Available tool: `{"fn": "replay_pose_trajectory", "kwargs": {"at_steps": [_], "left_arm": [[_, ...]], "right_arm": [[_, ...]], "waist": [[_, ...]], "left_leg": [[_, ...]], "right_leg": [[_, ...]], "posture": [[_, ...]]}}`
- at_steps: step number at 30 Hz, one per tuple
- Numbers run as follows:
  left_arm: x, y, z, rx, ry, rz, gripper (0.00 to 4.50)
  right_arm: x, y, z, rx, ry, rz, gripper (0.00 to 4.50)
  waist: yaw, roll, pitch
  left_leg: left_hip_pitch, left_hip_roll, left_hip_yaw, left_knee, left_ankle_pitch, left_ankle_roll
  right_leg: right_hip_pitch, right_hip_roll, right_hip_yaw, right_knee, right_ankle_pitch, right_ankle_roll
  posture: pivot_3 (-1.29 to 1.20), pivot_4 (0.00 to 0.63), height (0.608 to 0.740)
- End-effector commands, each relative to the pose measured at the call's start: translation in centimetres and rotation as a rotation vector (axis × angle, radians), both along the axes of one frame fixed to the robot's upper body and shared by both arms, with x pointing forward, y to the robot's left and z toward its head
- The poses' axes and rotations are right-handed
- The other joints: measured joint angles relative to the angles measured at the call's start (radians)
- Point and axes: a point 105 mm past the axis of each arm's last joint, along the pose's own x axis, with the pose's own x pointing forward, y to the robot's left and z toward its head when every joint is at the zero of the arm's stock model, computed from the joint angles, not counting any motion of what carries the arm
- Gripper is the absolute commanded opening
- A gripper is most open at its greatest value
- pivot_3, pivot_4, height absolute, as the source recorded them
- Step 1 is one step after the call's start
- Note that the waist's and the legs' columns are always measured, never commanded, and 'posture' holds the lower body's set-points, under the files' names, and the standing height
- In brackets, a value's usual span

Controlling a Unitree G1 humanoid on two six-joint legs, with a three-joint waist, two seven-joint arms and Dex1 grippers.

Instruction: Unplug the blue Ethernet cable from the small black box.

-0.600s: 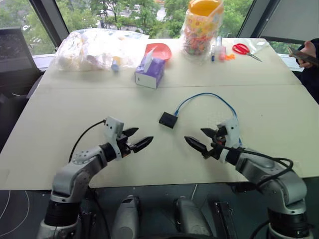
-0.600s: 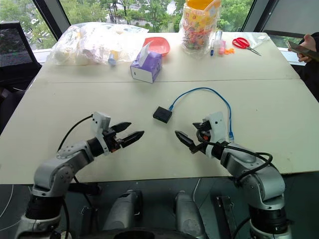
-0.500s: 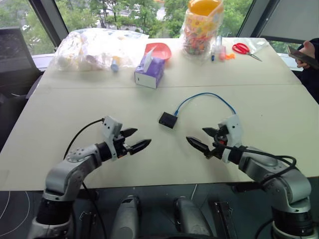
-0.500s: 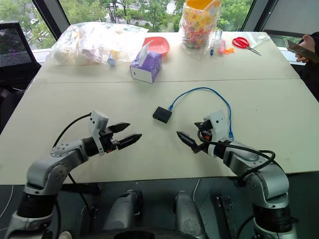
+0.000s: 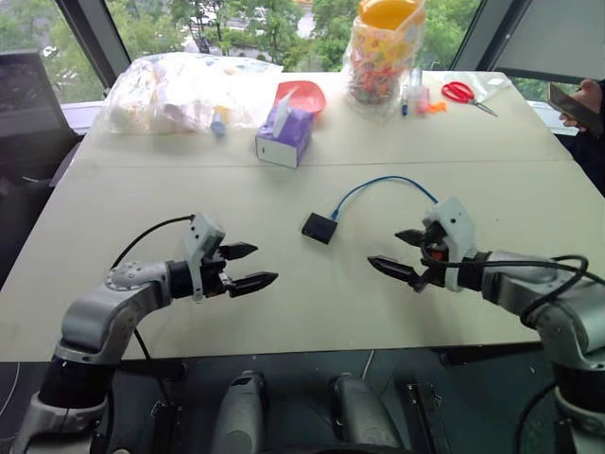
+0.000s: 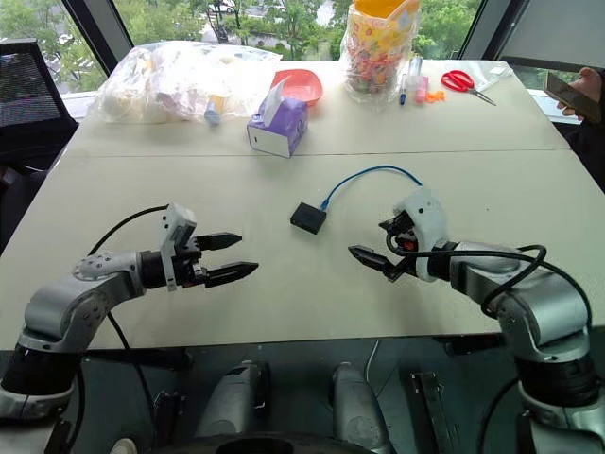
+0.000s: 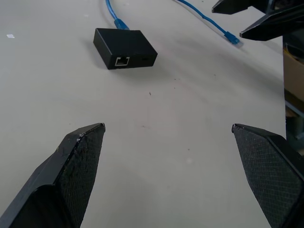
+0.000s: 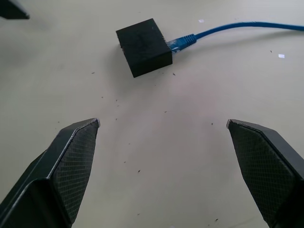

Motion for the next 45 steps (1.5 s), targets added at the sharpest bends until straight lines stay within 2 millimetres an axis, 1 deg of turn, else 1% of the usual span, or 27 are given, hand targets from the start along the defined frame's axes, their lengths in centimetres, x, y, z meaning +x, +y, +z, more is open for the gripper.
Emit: {"fn": "replay_pose_trajectory", "kwargs": {"at_steps": [1, 6, 22, 23, 24, 25, 26, 28, 30, 32, 34, 37, 39, 42, 45], "left_arm": [[0.7, 0.5, 1.3, -0.022, -0.044, 0.009, 4.45], [0.7, 0.6, 1.5, -0.015, -0.053, 0.007, 4.45], [0.7, 0.6, 1.5, -0.015, -0.054, 0.006, 4.45], [0.9, 0.1, 1.6, -0.008, -0.068, -0.008, 4.45], [1.0, -0.4, 1.7, -0.001, -0.082, -0.017, 4.45], [1.1, -0.6, 1.8, 0.003, -0.094, -0.02, 4.45], [1.2, -0.7, 1.9, 0.006, -0.11, -0.015, 4.45], [1.6, -0.7, 2.3, 0.0, -0.141, 0.009, 4.45], [1.8, -0.7, 2.4, 0.005, -0.163, 0.025, 4.45], [1.8, -0.7, 2.4, 0.007, -0.166, 0.029, 4.45], [1.8, -0.7, 2.3, 0.008, -0.165, 0.028, 4.45], [1.9, -0.6, 2.3, 0.013, -0.169, 0.028, 4.45], [2.1, -0.6, 2.3, 0.015, -0.174, 0.025, 4.45], [2.2, -0.7, 2.2, 0.023, -0.183, 0.026, 4.45], [2.3, -0.7, 2.2, 0.031, -0.192, 0.028, 4.45]], "right_arm": [[0.3, 0.2, 0.7, -0.039, -0.02, 0.054, 4.5], [0.6, 0.0, 1.1, -0.1, -0.04, 0.098, 4.5], [0.7, 0.0, 1.0, -0.104, -0.043, 0.107, 4.5], [3.3, 0.7, 2.1, -0.183, -0.124, 0.182, 4.5], [5.2, 1.2, 2.9, -0.271, -0.183, 0.248, 4.5], [6.6, 1.6, 3.6, -0.345, -0.219, 0.3, 4.5], [7.7, 2.0, 4.1, -0.386, -0.239, 0.33, 4.5], [9.0, 2.4, 4.6, -0.395, -0.254, 0.349, 4.5], [9.7, 3.3, 4.5, -0.445, -0.275, 0.418, 4.5], [9.9, 3.8, 4.3, -0.503, -0.306, 0.487, 4.5], [10.3, 3.9, 4.2, -0.523, -0.311, 0.505, 4.5], [10.8, 4.1, 4.2, -0.577, -0.324, 0.546, 4.5], [11.5, 4.3, 3.9, -0.67, -0.348, 0.599, 4.5], [12.7, 4.6, 3.7, -0.765, -0.363, 0.639, 4.5], [13.5, 5.0, 3.8, -0.824, -0.372, 0.661, 4.5]], "waist": [[0.001, 0.0, 0.0], [0.001, 0.0, 0.0], [0.002, 0.0, 0.0], [0.002, 0.0, 0.0], [-0.017, 0.002, 0.002], [-0.026, 0.005, 0.006], [-0.03, 0.006, 0.008], [-0.031, 0.005, 0.007], [-0.027, 0.003, 0.006], [-0.021, 0.002, 0.006], [-0.017, 0.003, 0.006], [-0.008, 0.004, 0.007], [-0.006, 0.004, 0.007], [-0.008, 0.004, 0.007], [-0.008, 0.004, 0.007]], "left_leg": [[0.0, 0.0, 0.0, 0.0, 0.0, 0.0], [0.0, 0.0, 0.0, 0.0, 0.0, 0.0], [0.0, 0.0, 0.0, 0.003, 0.0, 0.0], [0.0, 0.0, 0.0, 0.003, 0.0, 0.0], [0.0, 0.0, 0.0, 0.003, 0.0, 0.0], [0.002, 0.001, 0.003, 0.008, 0.0, 0.0], [0.0, 0.0, 0.003, 0.01, 0.001, 0.002], [0.002, 0.0, 0.002, 0.01, 0.002, 0.004], [0.004, 0.001, 0.001, 0.008, 0.002, 0.004], [0.003, 0.0, 0.001, 0.007, 0.002, 0.004], [-0.002, 0.0, 0.001, 0.008, 0.002, 0.003], [-0.011, 0.0, 0.001, 0.01, 0.002, 0.004], [-0.01, 0.0, 0.001, 0.011, 0.002, 0.003], [-0.008, 0.0, 0.001, 0.011, 0.002, 0.003], [-0.008, 0.0, 0.001, 0.011, 0.004, 0.001]], "right_leg": [[0.0, 0.0, 0.0, 0.0, 0.0, 0.0], [0.0, 0.0, 0.0, 0.0, 0.0, 0.0], [0.001, 0.001, 0.0, 0.002, 0.0, 0.001], [0.001, 0.001, 0.0, 0.002, 0.0, 0.001], [0.001, 0.001, 0.0, 0.003, 0.0, 0.001], [0.001, 0.002, 0.002, 0.005, 0.002, 0.001], [0.0, 0.002, 0.002, 0.006, 0.005, 0.001], [0.001, 0.002, 0.003, 0.005, 0.007, 0.0], [0.003, 0.003, 0.003, 0.006, 0.006, 0.001], [0.001, 0.003, 0.003, 0.009, 0.006, 0.003], [-0.004, 0.002, 0.003, 0.012, 0.006, 0.008], [-0.012, 0.003, 0.003, 0.015, 0.006, 0.01], [-0.012, 0.003, 0.003, 0.016, 0.007, 0.01], [-0.011, 0.003, 0.003, 0.016, 0.006, 0.009], [-0.011, 0.003, 0.003, 0.017, 0.006, 0.009]], "posture": [[0.0, 0.15, 0.735], [0.0, 0.15, 0.735], [0.0, 0.15, 0.735], [0.0, 0.15, 0.735], [0.0, 0.15, 0.735], [0.0, 0.15, 0.735], [0.0, 0.15, 0.735], [0.0, 0.15, 0.735], [0.0, 0.15, 0.735], [0.0, 0.15, 0.735], [0.0, 0.15, 0.735], [0.0, 0.15, 0.735], [0.0, 0.15, 0.735], [0.0, 0.15, 0.735], [0.0, 0.15, 0.735]]}}
